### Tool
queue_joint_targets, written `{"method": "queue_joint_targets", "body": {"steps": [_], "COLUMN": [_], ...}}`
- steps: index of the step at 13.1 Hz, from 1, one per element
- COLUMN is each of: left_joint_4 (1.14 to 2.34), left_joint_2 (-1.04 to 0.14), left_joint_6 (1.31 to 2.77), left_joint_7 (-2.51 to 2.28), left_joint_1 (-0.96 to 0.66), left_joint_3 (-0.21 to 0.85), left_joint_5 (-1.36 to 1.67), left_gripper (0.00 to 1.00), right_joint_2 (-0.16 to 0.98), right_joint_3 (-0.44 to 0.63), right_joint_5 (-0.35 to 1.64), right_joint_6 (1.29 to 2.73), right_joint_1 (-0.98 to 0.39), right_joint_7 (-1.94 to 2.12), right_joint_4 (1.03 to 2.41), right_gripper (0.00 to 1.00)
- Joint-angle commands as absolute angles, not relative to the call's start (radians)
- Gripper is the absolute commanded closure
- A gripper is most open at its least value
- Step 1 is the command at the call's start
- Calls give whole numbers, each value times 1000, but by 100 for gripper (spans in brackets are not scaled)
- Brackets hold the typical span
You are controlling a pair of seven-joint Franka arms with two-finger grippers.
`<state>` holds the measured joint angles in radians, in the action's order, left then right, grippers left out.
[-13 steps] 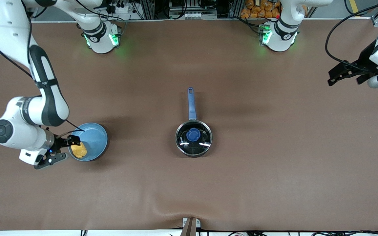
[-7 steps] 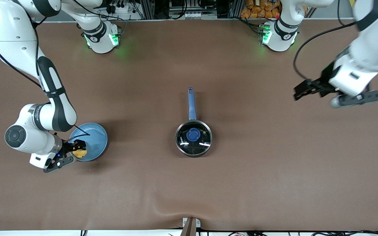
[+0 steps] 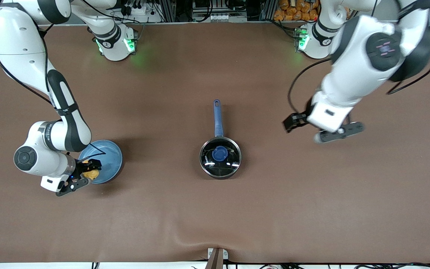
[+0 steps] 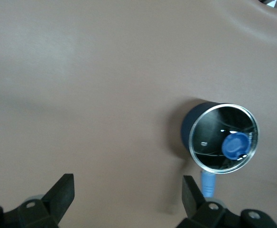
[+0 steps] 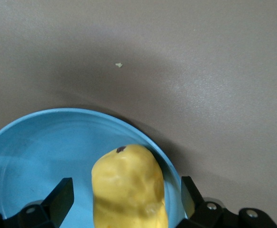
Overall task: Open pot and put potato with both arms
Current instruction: 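Grasp the potato with the right gripper while the left gripper reaches the lid, then grasp the lid knob with the left gripper while the right gripper lifts potato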
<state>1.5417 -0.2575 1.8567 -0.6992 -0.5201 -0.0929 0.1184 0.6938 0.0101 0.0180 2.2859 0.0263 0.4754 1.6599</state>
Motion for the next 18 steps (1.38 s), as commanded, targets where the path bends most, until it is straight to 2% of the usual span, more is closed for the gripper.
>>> {"method": "queue_joint_targets", "body": {"steps": [1,2,5,7,8,11,15,18], "left_joint_4": [1442,1442,1440,1439,1439,1428,1358,1358], "left_joint_2": [-359,-377,-440,-492,-512,-581,-687,-713], "left_joint_6": [1887,1926,2031,2121,2161,2246,2247,2269], "left_joint_7": [-794,-822,-892,-965,-1006,-1110,-1160,-1160], "left_joint_1": [-575,-598,-653,-696,-709,-756,-796,-811], "left_joint_3": [-103,-103,-106,-110,-110,-110,-114,-114], "left_joint_5": [127,126,123,106,83,5,-35,-38], "left_gripper": [0,0,0,0,0,0,0,0], "right_joint_2": [701,701,699,698,696,687,647,608], "right_joint_3": [5,5,5,5,5,5,5,0], "right_joint_5": [31,31,31,31,29,29,31,31], "right_joint_6": [2293,2293,2293,2293,2292,2286,2275,2137], "right_joint_1": [35,37,37,38,38,35,28,8], "right_joint_7": [500,500,500,500,500,499,497,367], "right_joint_4": [1649,1649,1647,1646,1646,1638,1615,1580], "right_gripper": [0,7,49,68,74,79,79,79]}}
